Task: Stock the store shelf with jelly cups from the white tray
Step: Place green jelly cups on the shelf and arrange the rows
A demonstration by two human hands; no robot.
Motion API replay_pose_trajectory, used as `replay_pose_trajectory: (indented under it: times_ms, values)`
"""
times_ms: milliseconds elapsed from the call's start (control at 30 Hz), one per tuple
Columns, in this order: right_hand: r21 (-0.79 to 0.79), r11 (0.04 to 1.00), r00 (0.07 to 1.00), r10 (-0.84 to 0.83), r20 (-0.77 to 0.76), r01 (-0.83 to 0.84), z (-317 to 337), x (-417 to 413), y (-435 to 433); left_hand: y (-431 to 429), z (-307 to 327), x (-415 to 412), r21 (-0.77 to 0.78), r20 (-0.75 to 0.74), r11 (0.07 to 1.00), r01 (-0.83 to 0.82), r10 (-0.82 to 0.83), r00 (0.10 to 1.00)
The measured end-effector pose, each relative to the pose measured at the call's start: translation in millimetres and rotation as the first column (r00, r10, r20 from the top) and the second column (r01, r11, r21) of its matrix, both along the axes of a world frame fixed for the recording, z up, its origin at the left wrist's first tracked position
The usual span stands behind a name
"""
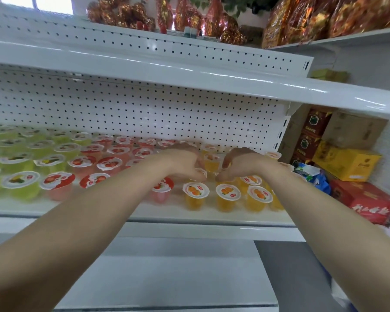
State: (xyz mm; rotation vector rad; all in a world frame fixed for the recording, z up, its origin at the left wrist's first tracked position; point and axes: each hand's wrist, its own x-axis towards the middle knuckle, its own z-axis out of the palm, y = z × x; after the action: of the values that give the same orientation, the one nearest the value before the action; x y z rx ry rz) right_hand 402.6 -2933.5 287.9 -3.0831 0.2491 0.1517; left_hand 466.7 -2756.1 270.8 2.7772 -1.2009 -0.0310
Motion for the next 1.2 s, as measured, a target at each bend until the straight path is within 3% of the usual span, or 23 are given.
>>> replay_pose_trajectory:
  times_ms: [233,533,667,900,1067,1200]
  values:
    - [0.033,0.999,0.996,-0.018,0.092,0.015,-7,8,9,11,-2,7,0.042,0.015,0.997,-0.071,0.07,0.997]
    - [0.042,0.999,0.997,-0.004,0.078,0.001,-10,10,6,20,-11,15,0.018,0.027,0.998,-0.063,0.062,0.998]
    - [0.019,1.0,0.996,0.004,0.084,-0.006,-13,8,3,29,-9,5,-0.099,0.025,0.994,-0.038,0.041,0.999]
    - [0.08,0.997,0.941,-0.004,0.339,-0.024,-22,-9,-2,43,-10,-20,-0.297,0.12,0.952,0.076,-0.042,0.992]
    - [0.162,0.982,0.908,0.023,0.417,-0.099,-26,-40,1,45,-24,-41,-0.143,0.161,0.981,0.13,-0.107,0.981]
    - [0.17,0.98,0.95,0.044,0.308,-0.101,-29,-63,-1,40,-27,-59,-0.095,0.277,0.987,0.126,-0.096,0.956]
